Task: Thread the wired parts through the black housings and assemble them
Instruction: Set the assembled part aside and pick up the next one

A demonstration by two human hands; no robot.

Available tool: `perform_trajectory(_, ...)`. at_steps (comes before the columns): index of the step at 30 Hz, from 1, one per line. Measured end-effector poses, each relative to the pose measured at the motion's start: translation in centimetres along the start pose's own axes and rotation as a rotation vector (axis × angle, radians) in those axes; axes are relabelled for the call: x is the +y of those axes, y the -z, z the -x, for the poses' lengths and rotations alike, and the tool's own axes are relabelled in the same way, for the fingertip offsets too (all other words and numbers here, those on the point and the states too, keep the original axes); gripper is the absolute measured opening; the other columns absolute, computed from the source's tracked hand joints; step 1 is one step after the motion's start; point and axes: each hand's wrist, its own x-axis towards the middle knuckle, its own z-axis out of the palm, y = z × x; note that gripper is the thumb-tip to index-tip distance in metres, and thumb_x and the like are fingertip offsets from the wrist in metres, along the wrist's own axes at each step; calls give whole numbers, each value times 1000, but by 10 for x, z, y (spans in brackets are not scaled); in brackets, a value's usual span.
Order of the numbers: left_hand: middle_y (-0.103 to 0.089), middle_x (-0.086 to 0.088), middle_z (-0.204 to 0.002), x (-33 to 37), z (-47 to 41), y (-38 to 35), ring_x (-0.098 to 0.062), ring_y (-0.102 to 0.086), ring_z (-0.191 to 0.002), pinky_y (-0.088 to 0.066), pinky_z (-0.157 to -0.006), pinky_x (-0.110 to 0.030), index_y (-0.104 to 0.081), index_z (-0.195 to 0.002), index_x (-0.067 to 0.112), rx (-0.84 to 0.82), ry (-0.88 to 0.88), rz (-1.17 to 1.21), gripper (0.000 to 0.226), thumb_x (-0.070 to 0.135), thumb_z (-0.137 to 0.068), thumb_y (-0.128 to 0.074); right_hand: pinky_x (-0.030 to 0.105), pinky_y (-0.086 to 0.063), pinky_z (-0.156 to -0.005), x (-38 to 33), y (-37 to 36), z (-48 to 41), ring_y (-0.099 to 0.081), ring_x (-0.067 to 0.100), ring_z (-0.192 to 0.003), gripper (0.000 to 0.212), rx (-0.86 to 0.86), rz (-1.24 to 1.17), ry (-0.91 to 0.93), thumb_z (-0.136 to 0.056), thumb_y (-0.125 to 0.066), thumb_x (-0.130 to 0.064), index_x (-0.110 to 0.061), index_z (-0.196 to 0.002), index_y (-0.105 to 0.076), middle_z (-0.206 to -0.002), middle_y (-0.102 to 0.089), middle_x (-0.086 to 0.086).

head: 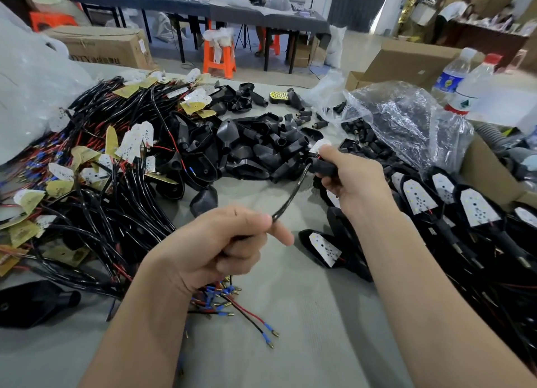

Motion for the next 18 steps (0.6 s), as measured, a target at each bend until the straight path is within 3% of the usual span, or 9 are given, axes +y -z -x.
perform_trajectory(1,-46,4,-52,0,1,0,-12,-46,-41,-38,-42,-18,-81,-99,10,-51,16,-5,33,36,-91,-61,24,-47,-50,0,0,-1,-59,25,-67,20,-7,-1,17,-79,-85,-16,-10,-72,-66,-70,-71,10)
perform_trajectory(3,-69,-6,-67,-1,0,-1,-25,-72,-65,-56,-57,-28,-81,-104,9,-93,38,23,39,39,-98,-56,24,-46,-49,1,0,0,-58,25,-64,19,-78,3,47,-82,-82,-11,-10,-73,-65,-70,-70,10)
perform_trajectory(5,-78,-16,-90,-2,-6,0,-30,-77,-91,-61,-72,-34,-81,-106,8,-32,83,61,56,53,-98,-48,22,-42,-44,2,0,4,-59,19,-56,23,-226,31,51,-84,-77,-6,-14,-65,-66,-65,-68,7)
perform_trajectory(7,-77,-21,-109,-5,-16,-1,-33,-75,-103,-62,-76,-36,-81,-109,11,67,113,64,60,58,-93,-48,22,-40,-42,5,-2,8,-59,15,-51,35,-385,65,21,-85,-73,-2,-18,-55,-66,-60,-65,5)
perform_trajectory(9,-75,-19,-117,-7,-26,-5,-32,-75,-105,-62,-74,-35,-78,-113,14,157,88,96,51,54,-97,-51,23,-43,-44,9,-3,12,-58,15,-51,35,-508,121,-4,-86,-71,-2,-18,-56,-64,-63,-63,7)
perform_trajectory(13,-77,-15,-113,-12,-41,-11,-29,-77,-90,-62,-68,-31,-69,-120,9,368,-2,139,32,29,-109,-45,27,-52,-58,16,-6,23,-60,19,-60,25,-656,249,31,-85,-70,0,-14,-65,-62,-71,-63,11)
perform_trajectory(18,-77,-10,-114,-15,-42,-9,-23,-75,-94,-60,-73,-29,-67,-125,12,396,-55,115,26,7,-105,-51,30,-49,-62,29,-15,38,-57,24,-69,9,-570,288,79,-85,-69,2,-2,-77,-69,-79,-63,18)
